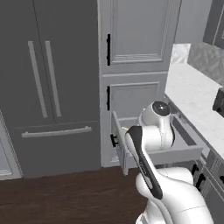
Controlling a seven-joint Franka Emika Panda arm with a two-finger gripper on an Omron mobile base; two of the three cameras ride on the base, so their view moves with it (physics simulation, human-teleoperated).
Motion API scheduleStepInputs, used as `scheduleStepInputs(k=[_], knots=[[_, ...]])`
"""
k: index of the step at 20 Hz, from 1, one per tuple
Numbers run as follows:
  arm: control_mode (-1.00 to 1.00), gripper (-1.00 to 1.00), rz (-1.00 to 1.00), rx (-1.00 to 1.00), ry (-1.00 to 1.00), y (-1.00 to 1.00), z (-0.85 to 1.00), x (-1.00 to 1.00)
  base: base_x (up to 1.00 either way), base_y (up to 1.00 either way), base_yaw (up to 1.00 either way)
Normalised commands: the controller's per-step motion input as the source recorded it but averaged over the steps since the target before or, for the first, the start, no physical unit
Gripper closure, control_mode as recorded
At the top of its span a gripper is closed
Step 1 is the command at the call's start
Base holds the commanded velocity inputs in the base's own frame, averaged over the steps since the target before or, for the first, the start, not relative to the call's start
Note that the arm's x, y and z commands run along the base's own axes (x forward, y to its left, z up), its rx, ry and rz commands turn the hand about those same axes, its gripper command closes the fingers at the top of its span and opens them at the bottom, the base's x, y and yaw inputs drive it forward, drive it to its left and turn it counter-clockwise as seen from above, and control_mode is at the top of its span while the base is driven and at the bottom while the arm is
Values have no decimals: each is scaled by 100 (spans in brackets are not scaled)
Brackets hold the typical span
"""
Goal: Take a straw from the drawer in front and place it inside the glass cup on the dining counter.
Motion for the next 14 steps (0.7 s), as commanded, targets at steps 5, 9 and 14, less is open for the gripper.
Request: scheduleStepInputs(k=[5,9,14], knots=[[100,100,0,0,0,0,0,0,-10,100,57],[100,100,0,0,0,0,0,0,-5,100,56],[100,100,0,0,0,0,0,0,-21,96,54]])
